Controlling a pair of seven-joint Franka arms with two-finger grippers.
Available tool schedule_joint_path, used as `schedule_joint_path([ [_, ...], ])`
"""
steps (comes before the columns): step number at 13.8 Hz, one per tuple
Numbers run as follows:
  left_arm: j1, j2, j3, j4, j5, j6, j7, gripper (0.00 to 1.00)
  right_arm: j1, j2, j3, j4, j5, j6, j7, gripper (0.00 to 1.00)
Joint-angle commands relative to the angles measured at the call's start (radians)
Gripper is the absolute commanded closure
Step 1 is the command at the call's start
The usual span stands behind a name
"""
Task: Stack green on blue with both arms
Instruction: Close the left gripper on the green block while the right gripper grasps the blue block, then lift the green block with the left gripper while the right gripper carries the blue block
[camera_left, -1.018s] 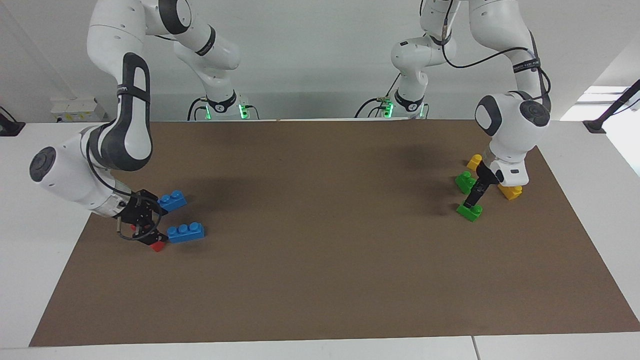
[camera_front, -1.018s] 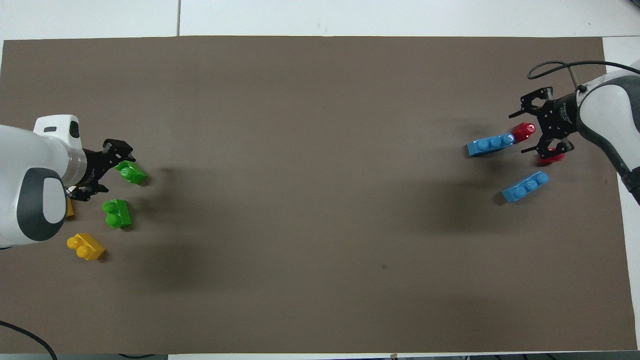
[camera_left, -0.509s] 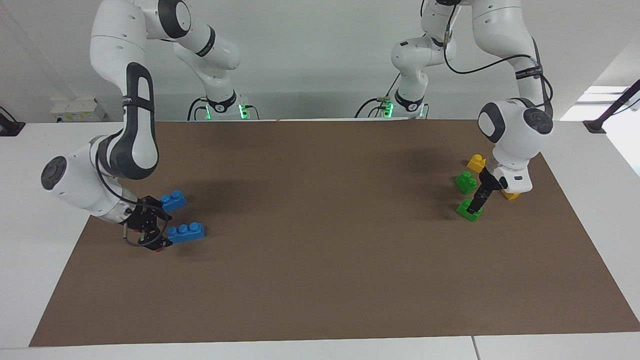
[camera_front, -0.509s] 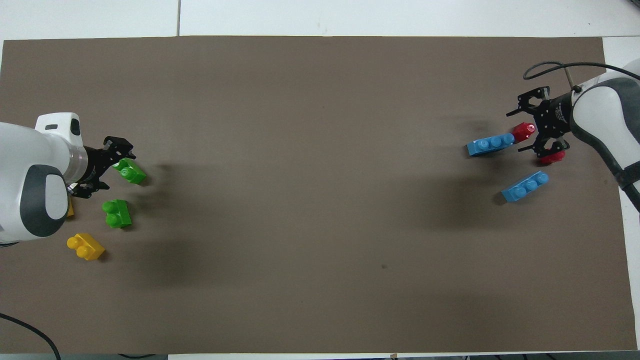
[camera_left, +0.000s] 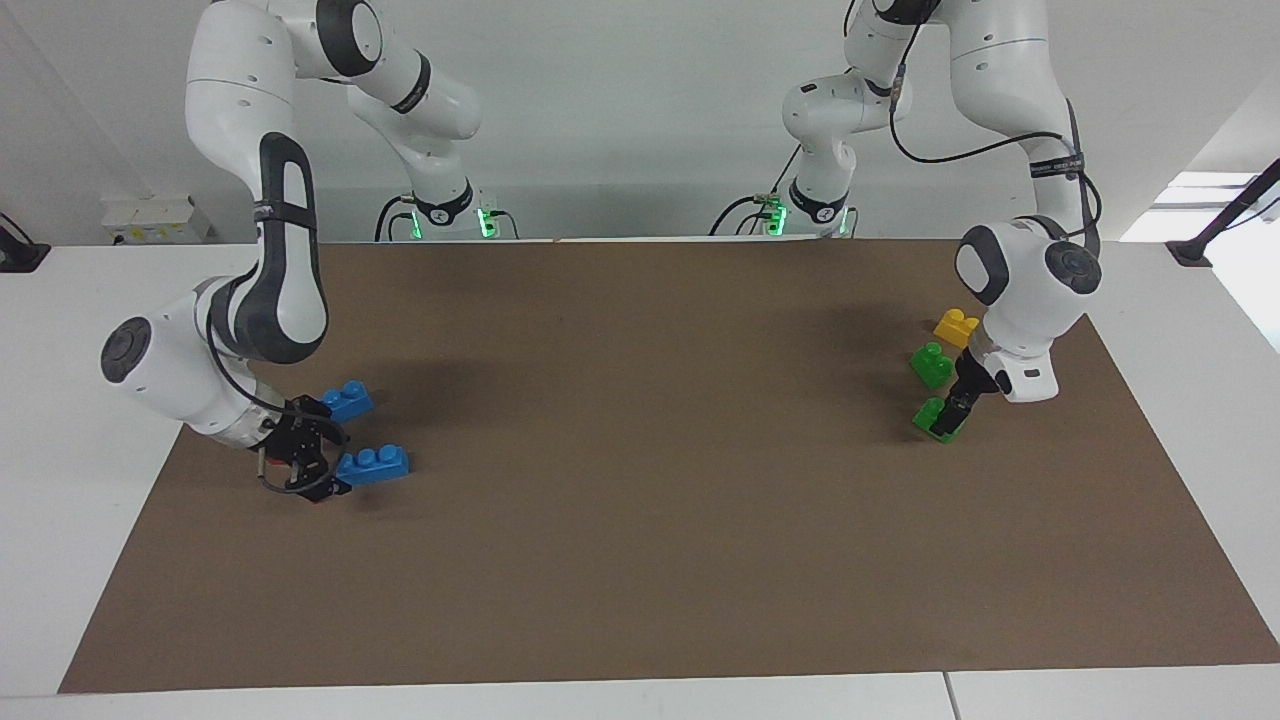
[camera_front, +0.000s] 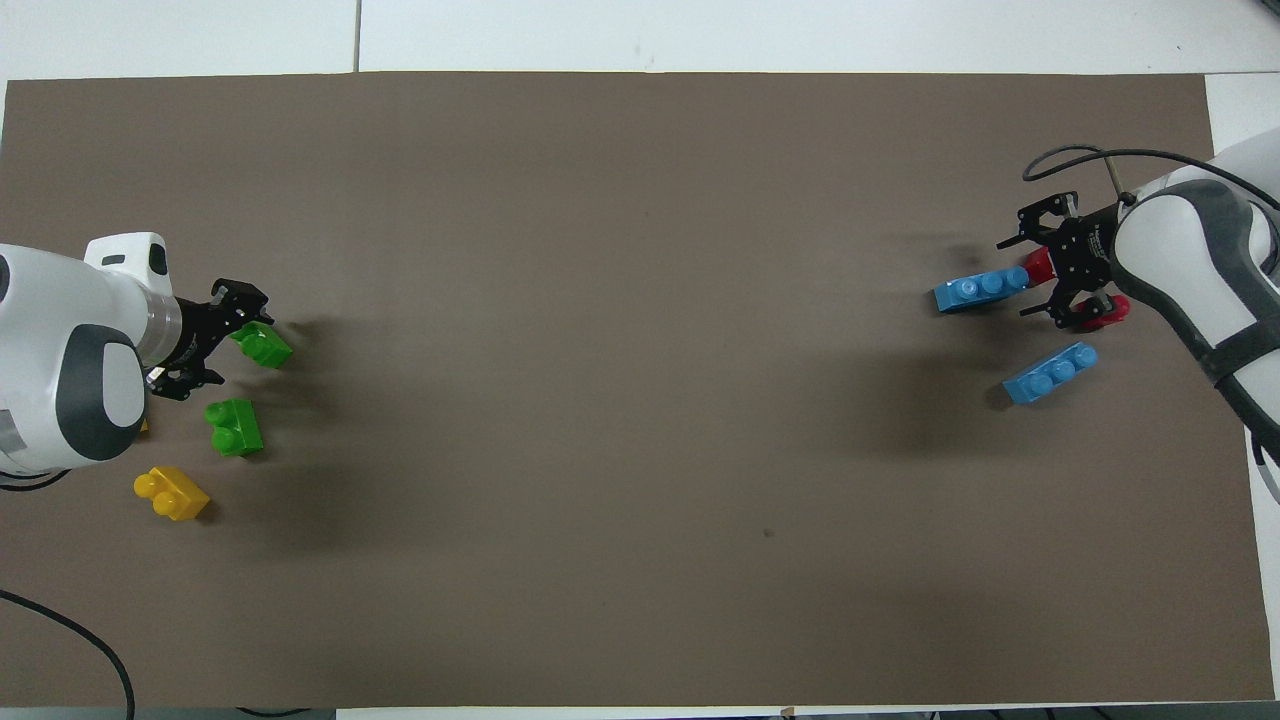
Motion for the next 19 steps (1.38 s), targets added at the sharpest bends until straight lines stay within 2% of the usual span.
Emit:
schedule_joint_path([
  [1, 0.005, 0.021, -0.005, 0.008, -0.007, 0.016, -0.009, 0.00, -0.005, -0.019, 0.004, -0.043, 0.023, 0.047, -0.032, 0.06],
  [2, 0.007, 0.029, -0.005, 0.008, -0.007, 0.028, -0.009, 0.00, -0.005, -0.019, 0.004, -0.048, 0.023, 0.047, -0.032, 0.07],
  [3, 0.007, 0.035, -0.005, 0.005, -0.007, 0.045, -0.016, 0.00, -0.005, -0.019, 0.004, -0.049, 0.024, 0.047, -0.032, 0.15],
  [5, 0.010, 0.039, -0.006, 0.006, -0.010, 0.061, -0.022, 0.00, -0.014, -0.020, 0.007, -0.057, 0.029, 0.047, -0.048, 0.54],
  [8, 0.011, 0.041, -0.006, 0.005, -0.010, 0.073, -0.023, 0.00, -0.016, -0.022, 0.007, -0.055, 0.029, 0.043, -0.064, 1.00],
  [10, 0.005, 0.041, -0.006, 0.003, -0.010, 0.071, -0.035, 0.00, -0.017, -0.020, 0.007, -0.052, 0.029, 0.043, -0.116, 1.00],
  [12, 0.004, 0.041, -0.006, 0.005, -0.010, 0.068, -0.040, 0.04, -0.020, -0.022, 0.009, 0.009, 0.029, -0.034, -0.111, 1.00],
  [14, 0.001, 0.041, -0.006, 0.005, -0.010, 0.068, -0.042, 0.19, -0.003, -0.034, 0.016, 0.113, 0.029, -0.170, -0.056, 1.00],
  [15, 0.001, 0.041, -0.006, 0.006, -0.010, 0.070, -0.043, 0.31, 0.006, -0.039, 0.042, 0.161, 0.030, -0.221, 0.025, 1.00],
  [18, 0.004, 0.041, -0.006, 0.006, -0.010, 0.071, -0.051, 0.87, 0.029, -0.063, 0.133, 0.198, 0.058, -0.226, 0.237, 1.00],
  [19, 0.004, 0.041, -0.006, 0.009, -0.010, 0.070, -0.051, 1.00, 0.061, -0.068, 0.141, 0.201, 0.058, -0.214, 0.297, 1.00],
])
